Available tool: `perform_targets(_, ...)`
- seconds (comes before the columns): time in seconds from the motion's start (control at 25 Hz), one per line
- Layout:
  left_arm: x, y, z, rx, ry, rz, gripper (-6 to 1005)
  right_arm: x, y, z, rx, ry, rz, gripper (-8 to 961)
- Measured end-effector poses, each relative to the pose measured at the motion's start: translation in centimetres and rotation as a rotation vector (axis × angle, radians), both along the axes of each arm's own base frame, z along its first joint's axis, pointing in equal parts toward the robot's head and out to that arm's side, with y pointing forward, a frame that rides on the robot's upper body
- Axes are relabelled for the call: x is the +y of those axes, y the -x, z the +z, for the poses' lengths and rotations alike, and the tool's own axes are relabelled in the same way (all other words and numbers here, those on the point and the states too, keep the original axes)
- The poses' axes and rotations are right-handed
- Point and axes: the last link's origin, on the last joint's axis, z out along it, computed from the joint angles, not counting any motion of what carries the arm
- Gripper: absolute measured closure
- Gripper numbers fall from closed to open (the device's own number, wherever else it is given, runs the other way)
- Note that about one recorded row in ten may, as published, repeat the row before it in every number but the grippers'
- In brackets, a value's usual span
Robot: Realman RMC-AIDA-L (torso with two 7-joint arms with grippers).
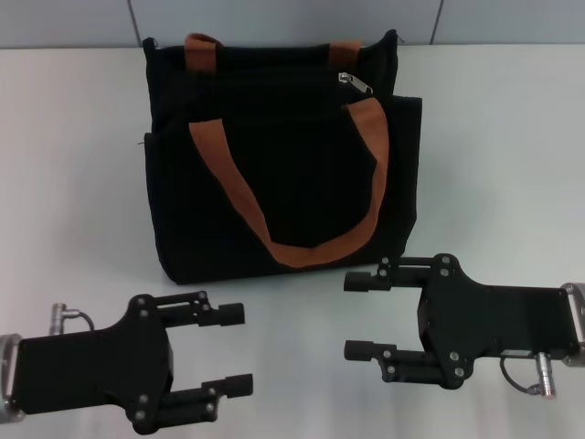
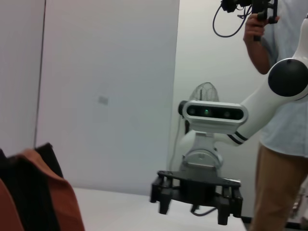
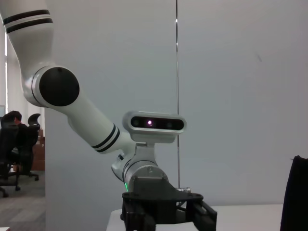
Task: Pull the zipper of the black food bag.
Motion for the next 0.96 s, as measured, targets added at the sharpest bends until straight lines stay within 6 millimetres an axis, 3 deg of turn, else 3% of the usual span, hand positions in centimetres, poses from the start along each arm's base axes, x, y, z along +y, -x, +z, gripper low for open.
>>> perform_targets(0.4, 0.32, -0.53, -0.78, 0.037, 0.061, -0.025, 298, -0.04, 0.06, -0.72, -0.017, -0.003, 0.014, 279)
perform_targets(0.52, 0.3, -0.49, -0.76, 0.037, 0.059, -0.023, 266, -0.06, 0.03, -0.71, -0.015, -0.005, 0.012, 114)
perform_targets(0.96, 0.25, -0.37, -0.74, 0.035, 0.051, -0.014, 239, -0.1, 0.13, -0.76, -0.007, -0.004, 0.009, 115)
